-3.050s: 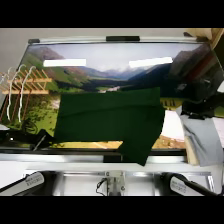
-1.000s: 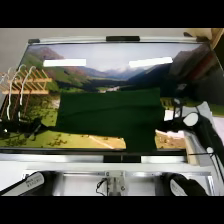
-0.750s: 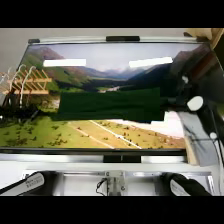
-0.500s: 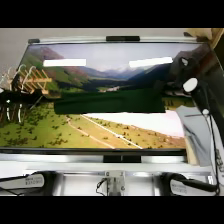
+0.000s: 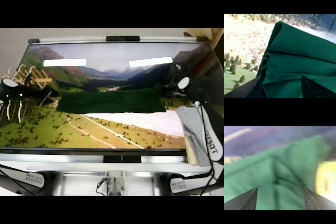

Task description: Fold the shirts.

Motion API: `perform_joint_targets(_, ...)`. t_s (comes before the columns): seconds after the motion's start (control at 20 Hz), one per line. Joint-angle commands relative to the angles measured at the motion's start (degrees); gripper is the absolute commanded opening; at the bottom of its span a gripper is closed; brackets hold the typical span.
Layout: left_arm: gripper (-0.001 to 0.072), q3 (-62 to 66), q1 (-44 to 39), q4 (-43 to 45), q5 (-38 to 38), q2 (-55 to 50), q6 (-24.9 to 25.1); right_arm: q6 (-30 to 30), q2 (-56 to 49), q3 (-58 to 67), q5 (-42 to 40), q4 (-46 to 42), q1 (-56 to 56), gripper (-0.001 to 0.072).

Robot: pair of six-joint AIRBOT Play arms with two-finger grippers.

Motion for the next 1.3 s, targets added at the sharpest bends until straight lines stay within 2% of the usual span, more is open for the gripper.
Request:
perform_joint_targets(0.0,0.0576,5.2,2.2,0.0,-7.4,-0.7,-0.2,-3.3,0.2,0.2,8.8,-1.5,-5.4,0.0693)
perform_joint_targets(0.15,0.0574,7.8,2.3,-0.1,-11.7,0.6,-0.2,-3.9,-1.8,0.2,13.2,1.5,-8.5,0.0693)
perform_joint_targets(0.3,0.0574,7.8,0.8,0.0,-12.0,3.0,0.2,-7.0,-4.1,0.2,11.8,6.9,-7.8,0.0693)
perform_joint_targets(0.5,0.0573,7.8,-2.2,0.0,-15.7,4.0,1.5,-7.0,-7.4,0.2,9.4,10.5,-4.3,0.0692)
perform_joint_targets(0.7,0.0572,7.8,-5.6,-0.1,-16.2,4.2,1.5,-7.1,-8.9,0.2,9.7,15.1,-0.5,0.0684)
perform_joint_targets(0.75,0.0573,7.8,-6.5,-0.1,-16.2,4.2,1.5,-7.1,-8.9,0.2,10.1,15.8,0.2,0.0612)
perform_joint_targets(0.8,0.0572,7.8,-7.5,-0.1,-16.2,4.2,1.5,-7.0,-8.8,0.2,10.8,16.0,0.8,0.0427)
perform_joint_targets(0.85,0.0572,7.8,-8.7,-0.2,-16.2,4.2,1.5,-7.0,-8.6,0.2,11.4,16.7,1.1,0.0164)
perform_joint_targets(0.9,0.0554,7.8,-9.8,-0.3,-16.2,4.2,1.5,-7.0,-8.2,0.2,12.4,18.0,1.0,0.0061)
perform_joint_targets(1.0,0.0238,7.7,-13.3,-0.3,-15.3,4.0,1.6,-7.2,-5.3,0.2,13.8,19.1,0.9,0.0058)
perform_joint_targets(1.1,0.0041,7.4,-18.6,-0.3,-13.3,3.1,3.5,-7.2,-0.2,0.2,16.3,19.6,0.9,0.0057)
perform_joint_targets(1.25,0.0034,7.4,-28.6,-2.8,-7.6,-0.5,3.9,-6.1,9.4,0.2,22.0,19.5,0.9,0.0057)
